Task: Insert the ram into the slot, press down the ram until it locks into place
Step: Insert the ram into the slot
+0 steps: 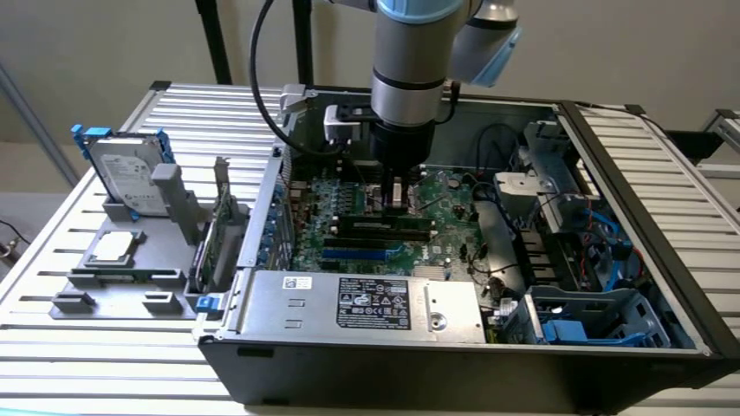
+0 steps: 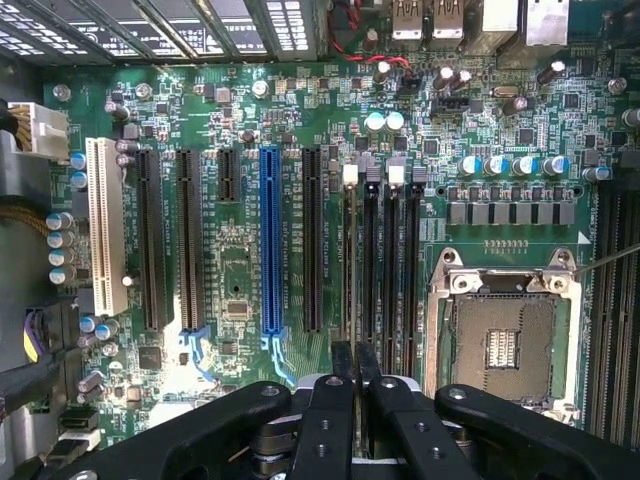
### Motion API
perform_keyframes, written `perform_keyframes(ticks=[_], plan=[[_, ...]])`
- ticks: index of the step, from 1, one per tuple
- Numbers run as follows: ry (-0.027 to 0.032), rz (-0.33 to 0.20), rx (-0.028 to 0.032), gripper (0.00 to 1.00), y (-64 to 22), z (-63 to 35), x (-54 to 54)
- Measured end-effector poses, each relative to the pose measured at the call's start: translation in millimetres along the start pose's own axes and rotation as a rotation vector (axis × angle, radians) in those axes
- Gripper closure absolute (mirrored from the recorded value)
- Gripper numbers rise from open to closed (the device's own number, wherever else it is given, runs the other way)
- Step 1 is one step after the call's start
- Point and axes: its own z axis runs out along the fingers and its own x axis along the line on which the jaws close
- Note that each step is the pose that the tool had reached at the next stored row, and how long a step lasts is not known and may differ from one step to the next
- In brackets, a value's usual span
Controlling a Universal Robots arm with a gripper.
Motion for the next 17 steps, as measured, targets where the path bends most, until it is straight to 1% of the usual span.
perform_keyframes(ticks=[10,17], plan=[[0.0033,0.004,-0.0006,0.87,0.1,2.1,-1.4],[0.0033,0.007,-0.0009,0.87,0.1,3.5,-1.5]])
